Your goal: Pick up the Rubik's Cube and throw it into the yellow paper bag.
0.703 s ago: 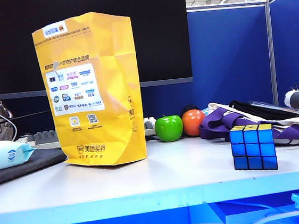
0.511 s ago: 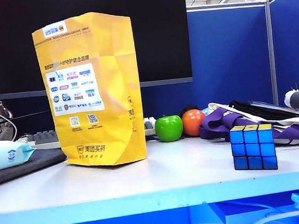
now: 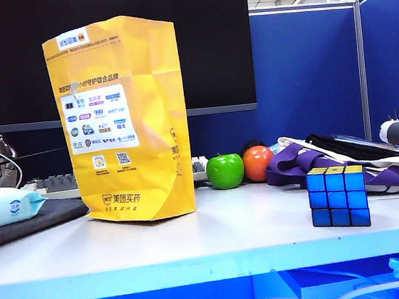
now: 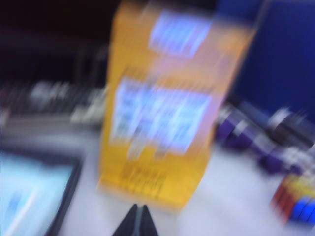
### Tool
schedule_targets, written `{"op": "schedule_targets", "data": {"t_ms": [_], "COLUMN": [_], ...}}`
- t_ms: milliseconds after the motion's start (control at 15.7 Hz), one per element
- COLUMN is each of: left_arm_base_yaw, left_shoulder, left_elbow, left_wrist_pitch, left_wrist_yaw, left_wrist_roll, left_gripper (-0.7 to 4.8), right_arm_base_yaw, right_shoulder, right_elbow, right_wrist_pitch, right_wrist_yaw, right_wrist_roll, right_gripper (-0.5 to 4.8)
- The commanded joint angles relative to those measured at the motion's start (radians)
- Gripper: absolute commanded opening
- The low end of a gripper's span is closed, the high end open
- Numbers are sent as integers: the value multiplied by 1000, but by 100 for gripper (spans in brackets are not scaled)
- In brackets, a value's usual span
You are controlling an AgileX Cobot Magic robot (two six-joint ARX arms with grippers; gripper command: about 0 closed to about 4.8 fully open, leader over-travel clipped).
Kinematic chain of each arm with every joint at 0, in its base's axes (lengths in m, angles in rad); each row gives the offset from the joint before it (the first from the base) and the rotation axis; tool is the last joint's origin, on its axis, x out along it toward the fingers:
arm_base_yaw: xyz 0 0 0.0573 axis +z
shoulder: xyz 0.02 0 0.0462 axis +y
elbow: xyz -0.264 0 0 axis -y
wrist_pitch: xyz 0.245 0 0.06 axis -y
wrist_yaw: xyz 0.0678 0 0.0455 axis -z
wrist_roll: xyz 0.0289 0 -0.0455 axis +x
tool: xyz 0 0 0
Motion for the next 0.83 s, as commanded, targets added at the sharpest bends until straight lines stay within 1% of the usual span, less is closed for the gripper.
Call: {"op": "schedule_targets", "data": {"t_ms": [64, 192, 256, 319, 447, 575, 639, 703, 767, 831], "left_arm_base_yaw": [0, 0, 0, 0, 0, -1, -3, -15, -46, -90], "left_shoulder": [1, 39, 87, 141, 294, 555, 629, 685, 732, 760], "left_elbow": [105, 168, 197, 220, 277, 405, 451, 484, 515, 534], "left_wrist_pitch": [71, 54, 39, 33, 31, 10, -9, -19, -34, -53], "left_wrist_yaw": [18, 19, 35, 66, 202, 409, 447, 456, 431, 358], "left_wrist_roll": [-74, -74, -74, -74, -74, -33, -14, 15, 64, 124], "left_gripper": [-5, -5, -5, -5, -5, -5, -5, -5, -5, -3], "right_arm_base_yaw": [1, 1, 2, 2, 2, 2, 2, 2, 2, 1], "right_shoulder": [0, 0, 0, 0, 0, 0, 0, 0, 0, 0], "right_elbow": [-9, -9, -9, -9, -9, -9, -9, -9, -9, -9], "right_wrist_pitch": [130, 223, 259, 271, 277, 275, 274, 267, 260, 248], "right_wrist_yaw": [-13, -100, -152, -180, -201, -202, -204, -204, -203, -193], "right_wrist_roll": [74, 119, 140, 143, 143, 164, 181, 182, 182, 182], "right_gripper": [-5, -5, -5, -5, -5, -5, -5, -5, -5, -5]}}
